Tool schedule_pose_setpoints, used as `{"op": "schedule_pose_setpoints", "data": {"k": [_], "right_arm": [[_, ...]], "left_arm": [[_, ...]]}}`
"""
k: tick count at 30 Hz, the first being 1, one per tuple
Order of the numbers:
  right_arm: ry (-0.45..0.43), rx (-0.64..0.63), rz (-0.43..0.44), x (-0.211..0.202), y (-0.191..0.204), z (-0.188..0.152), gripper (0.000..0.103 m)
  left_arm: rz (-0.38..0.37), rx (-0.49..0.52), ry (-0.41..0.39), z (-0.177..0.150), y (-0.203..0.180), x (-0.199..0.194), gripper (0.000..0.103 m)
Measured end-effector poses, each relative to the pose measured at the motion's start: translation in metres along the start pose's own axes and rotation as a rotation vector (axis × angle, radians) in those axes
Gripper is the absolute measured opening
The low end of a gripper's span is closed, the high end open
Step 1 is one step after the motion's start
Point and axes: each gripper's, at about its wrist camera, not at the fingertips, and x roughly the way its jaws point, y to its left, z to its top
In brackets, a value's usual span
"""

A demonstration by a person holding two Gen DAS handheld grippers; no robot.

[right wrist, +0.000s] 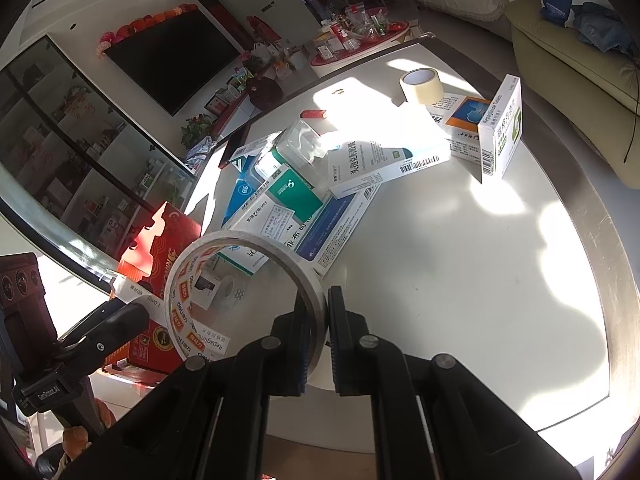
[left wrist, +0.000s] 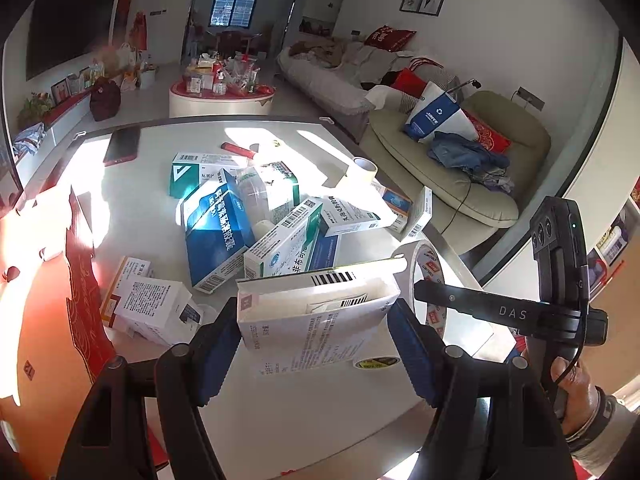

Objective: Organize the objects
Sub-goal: 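Carry the tape roll into the orange cardboard tray and open the right tool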

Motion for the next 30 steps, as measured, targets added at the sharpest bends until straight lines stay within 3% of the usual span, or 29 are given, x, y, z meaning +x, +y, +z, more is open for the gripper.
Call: {"op": "schedule_pose_setpoints", "data": {"k": [10,18,26,30], "right_arm": [[0.000,-0.010,-0.008,-0.004,0.003,0.001,0.008],[-0.006,-0.081,0.041,-0.002,0.042,0.009,0.008],[0.030,-0.227,0.202,0.028,0.140,0.014,0.008],[0.104,-0.267,0.317,0.060,0.195,0.006,0.008]], "left_arm": [[-0.006,-0.014,-0.047,0.006,0.004,-0.016,0.078],[0.031,-0.061,-0.132,0.008,0.028,-0.057,0.078],[0.219,-0.129,-0.249,0.003,0.086,-0.132,0.078],[0.332,-0.180,-0.267,-0.013,0.122,-0.158,0.078]]}}
